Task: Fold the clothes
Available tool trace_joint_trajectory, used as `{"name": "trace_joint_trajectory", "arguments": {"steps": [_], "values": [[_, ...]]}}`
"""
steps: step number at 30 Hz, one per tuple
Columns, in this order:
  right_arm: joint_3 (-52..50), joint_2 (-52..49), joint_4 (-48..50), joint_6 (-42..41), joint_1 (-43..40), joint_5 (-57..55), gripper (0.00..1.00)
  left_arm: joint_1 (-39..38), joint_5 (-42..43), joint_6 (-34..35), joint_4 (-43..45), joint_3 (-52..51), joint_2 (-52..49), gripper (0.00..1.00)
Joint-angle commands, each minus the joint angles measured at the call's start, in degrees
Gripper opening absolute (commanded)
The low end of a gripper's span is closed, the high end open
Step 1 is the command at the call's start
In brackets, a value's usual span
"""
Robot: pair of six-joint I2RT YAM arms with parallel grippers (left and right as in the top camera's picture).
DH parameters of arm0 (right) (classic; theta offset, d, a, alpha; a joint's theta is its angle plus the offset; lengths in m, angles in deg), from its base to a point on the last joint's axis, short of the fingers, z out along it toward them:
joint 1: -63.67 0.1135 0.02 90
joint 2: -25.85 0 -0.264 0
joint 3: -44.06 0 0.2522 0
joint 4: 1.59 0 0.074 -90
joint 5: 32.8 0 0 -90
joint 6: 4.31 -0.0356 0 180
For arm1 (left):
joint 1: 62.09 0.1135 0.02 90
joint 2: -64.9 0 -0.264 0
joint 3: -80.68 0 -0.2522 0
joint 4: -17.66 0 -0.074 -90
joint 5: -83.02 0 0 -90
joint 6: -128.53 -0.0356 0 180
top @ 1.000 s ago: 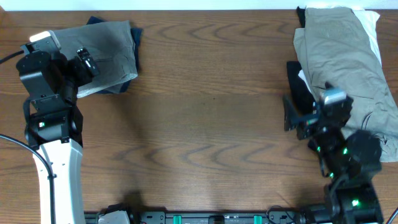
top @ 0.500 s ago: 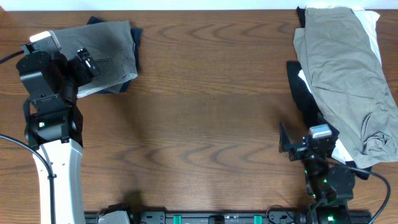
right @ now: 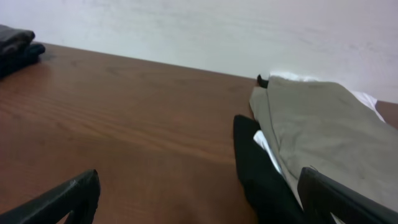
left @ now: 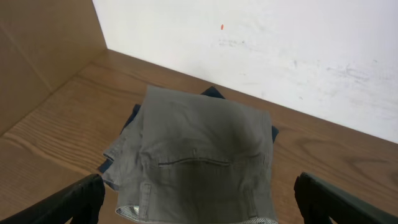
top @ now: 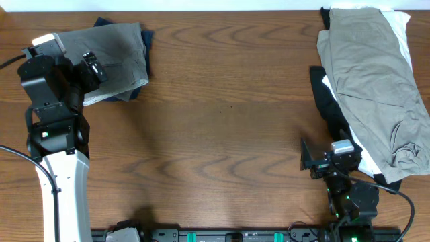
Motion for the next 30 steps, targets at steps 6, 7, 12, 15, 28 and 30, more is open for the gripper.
{"name": "trace_joint_trajectory", "arguments": {"steps": [6,7,12,15,28,30], "values": [[-0.1,5.7,-1.5,0.8,-1.2,-0.2,0.99,0.1,-0.3,0.5,0.1,0.0,0.3,0.98],[-0.1,5.7,-1.5,0.8,-1.2,-0.2,0.99,0.1,-0.3,0.5,0.1,0.0,0.3,0.98],[-0.1,5.5,-1.6,0.8,-1.2,-0.2,0.99,0.1,-0.3,0.5,0.1,0.0,0.3,0.98],[-0.1,5.5,-1.6,0.8,-1.2,-0.2,0.99,0.1,-0.3,0.5,0.1,0.0,0.3,0.98],[-0.1,5.5,-1.6,0.8,-1.2,-0.2,0.99,0.1,-0.3,0.5,0.1,0.0,0.3,0.98],[-0.1,5.5,-1.6,0.8,-1.2,-0.2,0.99,0.1,-0.3,0.5,0.1,0.0,0.3,0.98]]}}
